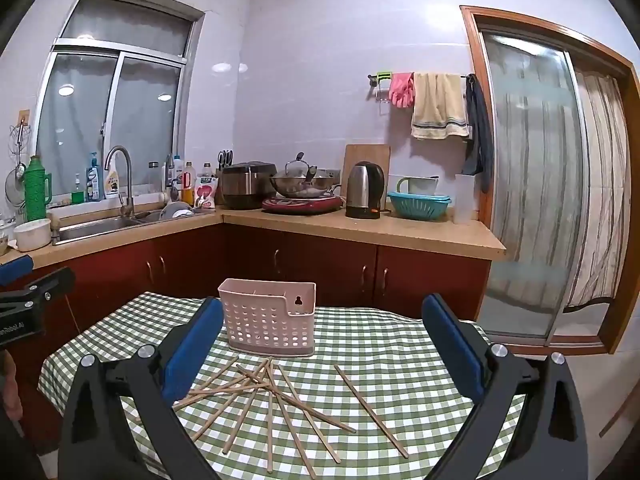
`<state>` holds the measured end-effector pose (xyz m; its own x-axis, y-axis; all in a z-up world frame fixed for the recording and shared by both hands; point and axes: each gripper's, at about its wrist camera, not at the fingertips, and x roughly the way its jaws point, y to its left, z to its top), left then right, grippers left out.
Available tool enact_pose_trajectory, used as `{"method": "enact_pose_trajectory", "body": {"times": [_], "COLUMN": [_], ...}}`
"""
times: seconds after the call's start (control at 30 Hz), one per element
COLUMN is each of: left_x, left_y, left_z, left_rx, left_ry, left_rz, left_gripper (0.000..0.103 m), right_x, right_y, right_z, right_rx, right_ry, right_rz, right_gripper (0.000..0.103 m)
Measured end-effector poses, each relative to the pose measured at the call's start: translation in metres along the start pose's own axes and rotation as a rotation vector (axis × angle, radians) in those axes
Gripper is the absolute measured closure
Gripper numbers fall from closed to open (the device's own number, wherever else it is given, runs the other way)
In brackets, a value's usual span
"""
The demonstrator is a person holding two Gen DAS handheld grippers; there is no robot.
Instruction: Organize utensils
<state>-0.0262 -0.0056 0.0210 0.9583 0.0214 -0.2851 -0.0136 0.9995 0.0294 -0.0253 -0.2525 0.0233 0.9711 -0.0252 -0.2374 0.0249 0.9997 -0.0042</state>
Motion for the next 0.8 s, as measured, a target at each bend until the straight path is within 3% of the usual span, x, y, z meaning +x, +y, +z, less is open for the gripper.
{"method": "enact_pose_trajectory", "body": {"times": [0.8], "left_x": [-0.0061], "left_y": [-0.0022], "left_z": [0.0026], "left_rx": [-0.004], "left_ry": [-0.011], "left_rz": [0.003], "left_gripper": [0.004], "right_x": [-0.0027], "right_y": [-0.001], "right_z": [0.0005], "right_rx": [-0.003], "right_ry": [-0.004], "right_rz": [-0.005], "right_gripper": [0.006]}}
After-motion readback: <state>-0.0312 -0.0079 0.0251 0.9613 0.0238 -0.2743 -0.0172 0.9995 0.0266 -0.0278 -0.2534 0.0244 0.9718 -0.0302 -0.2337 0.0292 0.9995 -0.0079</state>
